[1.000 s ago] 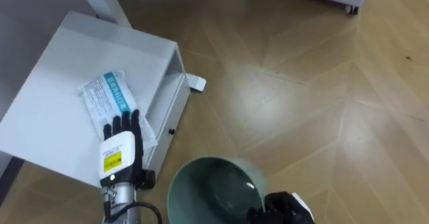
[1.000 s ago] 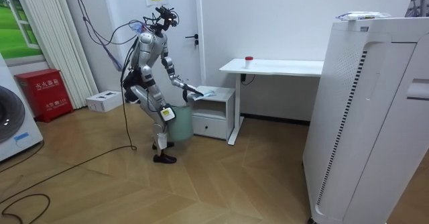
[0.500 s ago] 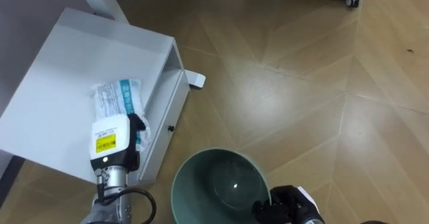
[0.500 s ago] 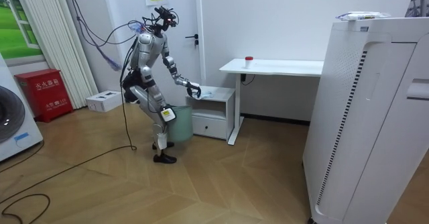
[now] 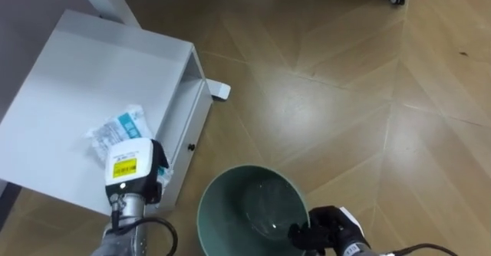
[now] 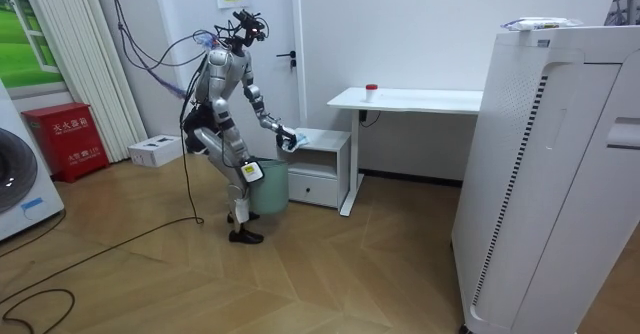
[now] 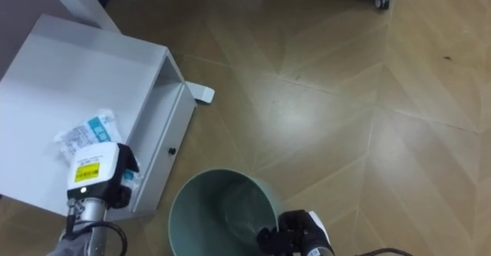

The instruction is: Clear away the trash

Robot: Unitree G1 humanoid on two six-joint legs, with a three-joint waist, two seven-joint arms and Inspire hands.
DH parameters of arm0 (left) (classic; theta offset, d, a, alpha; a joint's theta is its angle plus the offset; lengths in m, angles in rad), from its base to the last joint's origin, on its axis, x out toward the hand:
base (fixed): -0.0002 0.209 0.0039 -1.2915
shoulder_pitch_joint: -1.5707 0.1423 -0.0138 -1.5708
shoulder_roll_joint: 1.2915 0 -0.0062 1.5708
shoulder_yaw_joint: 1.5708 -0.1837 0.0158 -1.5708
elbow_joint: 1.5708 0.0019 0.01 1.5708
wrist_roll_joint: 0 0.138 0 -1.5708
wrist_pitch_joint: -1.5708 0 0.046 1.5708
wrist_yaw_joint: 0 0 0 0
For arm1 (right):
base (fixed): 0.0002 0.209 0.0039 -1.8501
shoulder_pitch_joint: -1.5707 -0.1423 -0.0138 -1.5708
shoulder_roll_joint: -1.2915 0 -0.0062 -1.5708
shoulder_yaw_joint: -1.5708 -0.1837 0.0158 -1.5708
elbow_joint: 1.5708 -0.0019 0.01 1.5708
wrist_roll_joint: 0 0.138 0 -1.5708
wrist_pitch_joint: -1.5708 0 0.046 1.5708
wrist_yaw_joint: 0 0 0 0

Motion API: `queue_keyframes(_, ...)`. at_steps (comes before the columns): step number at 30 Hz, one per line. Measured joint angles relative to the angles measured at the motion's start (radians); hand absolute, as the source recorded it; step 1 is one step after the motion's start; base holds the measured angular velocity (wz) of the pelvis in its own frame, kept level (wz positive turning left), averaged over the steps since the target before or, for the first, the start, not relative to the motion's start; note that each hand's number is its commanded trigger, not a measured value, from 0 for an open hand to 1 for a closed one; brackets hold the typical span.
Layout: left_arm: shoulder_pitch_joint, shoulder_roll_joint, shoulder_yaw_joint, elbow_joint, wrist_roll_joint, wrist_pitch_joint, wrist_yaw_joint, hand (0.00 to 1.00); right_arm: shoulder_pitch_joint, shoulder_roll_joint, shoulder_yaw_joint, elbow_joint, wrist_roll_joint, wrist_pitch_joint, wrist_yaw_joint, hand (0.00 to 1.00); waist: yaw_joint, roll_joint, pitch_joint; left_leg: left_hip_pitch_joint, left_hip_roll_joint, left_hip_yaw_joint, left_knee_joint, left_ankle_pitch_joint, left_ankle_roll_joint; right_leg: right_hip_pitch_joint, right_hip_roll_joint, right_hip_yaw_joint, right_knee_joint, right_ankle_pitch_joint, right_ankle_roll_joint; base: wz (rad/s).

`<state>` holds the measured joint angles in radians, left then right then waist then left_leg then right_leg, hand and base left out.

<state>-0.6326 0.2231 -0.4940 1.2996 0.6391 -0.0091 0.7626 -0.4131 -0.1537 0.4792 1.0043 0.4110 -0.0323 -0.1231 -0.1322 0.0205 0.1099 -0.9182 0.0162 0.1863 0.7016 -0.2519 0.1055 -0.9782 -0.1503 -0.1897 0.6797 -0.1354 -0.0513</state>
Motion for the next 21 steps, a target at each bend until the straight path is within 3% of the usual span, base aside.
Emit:
queue_keyframes(3, 0.011, -0.008, 0.004, 0.001, -0.050, -0.030, 0.023, 1.00, -0.003, 0.001, 0.000, -0.001, 0.011, -0.007, -0.009, 1.00, 0.003, 0.000, -0.0002, 0.002, 0.007, 0.003, 0.000, 0.000, 0.000, 0.006, 0.007, 0.000, -0.006, 0.004, 0.001, -0.05)
queue_keyframes(5, 0.010, -0.026, 0.026, -0.006, -0.120, -0.055, 0.037, 1.00, -0.001, 0.003, 0.000, -0.004, 0.013, -0.025, -0.015, 1.00, 0.006, 0.000, -0.0003, 0.002, 0.007, 0.002, 0.000, 0.000, 0.000, 0.005, 0.006, -0.003, -0.004, 0.003, 0.000, 0.00)
queue_keyframes(9, 0.019, -0.032, 0.053, -0.043, -0.194, -0.110, 0.042, 1.00, 0.009, 0.005, -0.001, -0.044, 0.002, -0.057, -0.052, 1.00, 0.006, 0.000, -0.0013, 0.003, 0.007, 0.002, -0.001, 0.000, 0.000, 0.006, 0.007, -0.002, -0.004, 0.003, 0.000, 0.00)
queue_keyframes(11, 0.042, -0.031, 0.058, -0.110, -0.217, -0.136, 0.044, 1.00, 0.026, 0.002, -0.001, -0.075, -0.043, -0.067, -0.070, 1.00, 0.006, 0.001, -0.0024, 0.004, 0.006, 0.002, 0.001, 0.001, 0.000, 0.008, 0.006, -0.003, -0.002, 0.003, 0.000, 0.00)
queue_keyframes(14, 0.108, -0.044, 0.056, -0.208, -0.245, -0.202, 0.055, 1.00, 0.081, -0.010, -0.005, -0.155, -0.110, -0.088, -0.084, 1.00, 0.007, 0.000, -0.0067, 0.026, 0.006, 0.003, -0.004, 0.001, 0.000, 0.029, 0.006, -0.003, -0.007, 0.002, 0.002, 0.00)
queue_keyframes(15, 0.145, -0.059, 0.056, -0.242, -0.257, -0.216, 0.055, 1.00, 0.111, -0.010, -0.013, -0.176, -0.138, -0.100, -0.085, 1.00, 0.008, 0.000, -0.0118, 0.041, 0.006, 0.003, -0.010, 0.001, 0.000, 0.044, 0.007, -0.003, -0.012, 0.002, 0.002, -0.03)
queue_keyframes(17, 0.221, -0.092, 0.030, -0.290, -0.269, -0.233, 0.055, 1.00, 0.165, -0.008, -0.021, -0.205, -0.148, -0.119, -0.094, 1.00, 0.024, -0.002, -0.0342, 0.077, 0.004, 0.006, -0.032, 0.001, -0.001, 0.074, 0.009, -0.002, -0.026, 0.001, 0.003, -0.03)
queue_keyframes(18, 0.241, -0.100, 0.020, -0.304, -0.275, -0.235, 0.055, 1.00, 0.179, -0.008, -0.022, -0.209, -0.145, -0.120, -0.098, 1.00, 0.029, -0.001, -0.0414, 0.086, 0.004, 0.007, -0.038, 0.002, -0.002, 0.082, 0.009, -0.001, -0.030, 0.001, 0.003, 0.00)
queue_keyframes(20, 0.313, -0.119, 0.008, -0.369, -0.274, -0.241, 0.055, 1.00, 0.232, -0.008, -0.032, -0.256, -0.145, -0.123, -0.117, 1.00, 0.042, -0.001, -0.0660, 0.122, 0.004, 0.018, -0.070, 0.006, -0.007, 0.111, 0.010, 0.000, -0.055, 0.003, 0.003, 0.00)
queue_keyframes(21, 0.324, -0.122, 0.005, -0.384, -0.275, -0.242, 0.055, 1.00, 0.238, -0.008, -0.033, -0.265, -0.145, -0.124, -0.119, 1.00, 0.046, -0.002, -0.0664, 0.133, 0.004, 0.021, -0.076, 0.008, -0.008, 0.120, 0.009, 0.000, -0.059, 0.004, 0.003, 0.00)
